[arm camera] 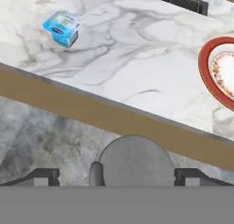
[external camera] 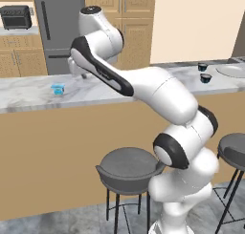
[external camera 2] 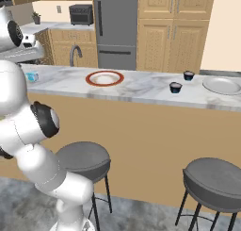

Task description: Place two yogurt containers on each plate.

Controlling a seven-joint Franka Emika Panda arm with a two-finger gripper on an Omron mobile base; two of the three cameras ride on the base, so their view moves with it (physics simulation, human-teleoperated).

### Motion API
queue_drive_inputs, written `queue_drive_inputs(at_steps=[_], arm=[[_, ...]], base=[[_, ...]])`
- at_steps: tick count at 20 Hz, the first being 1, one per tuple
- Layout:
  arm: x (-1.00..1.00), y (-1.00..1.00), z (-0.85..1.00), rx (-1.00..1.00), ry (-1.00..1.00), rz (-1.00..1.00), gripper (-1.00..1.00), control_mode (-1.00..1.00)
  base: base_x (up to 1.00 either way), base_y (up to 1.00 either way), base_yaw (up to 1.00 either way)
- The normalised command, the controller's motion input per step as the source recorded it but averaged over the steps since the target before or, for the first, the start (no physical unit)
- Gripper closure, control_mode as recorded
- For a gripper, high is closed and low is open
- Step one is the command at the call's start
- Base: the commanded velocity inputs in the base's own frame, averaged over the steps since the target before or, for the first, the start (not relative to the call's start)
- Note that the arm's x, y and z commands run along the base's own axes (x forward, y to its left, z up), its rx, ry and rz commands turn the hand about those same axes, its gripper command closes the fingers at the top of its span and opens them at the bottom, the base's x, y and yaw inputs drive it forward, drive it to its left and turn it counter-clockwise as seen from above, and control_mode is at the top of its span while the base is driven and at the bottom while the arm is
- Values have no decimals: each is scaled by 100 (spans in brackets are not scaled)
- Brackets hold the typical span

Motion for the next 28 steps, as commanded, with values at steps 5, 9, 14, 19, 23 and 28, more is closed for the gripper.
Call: queue_drive_inputs(at_steps=[5, 9, 14, 19, 23, 28], arm=[[1, 16, -11, 10, 3, 10, -100, -100], [28, 14, -32, 3, 12, 9, -100, -100], [27, 5, -15, 4, 10, 8, -100, -100], [42, 45, -40, 0, 0, 0, -100, -100], [3, 44, -23, 0, -12, 0, -100, -100], [14, 43, -19, 1, -12, 0, -100, -100]], base=[[0, 0, 0], [0, 0, 0], [0, 0, 0], [0, 0, 0], [0, 0, 0], [0, 0, 0]])
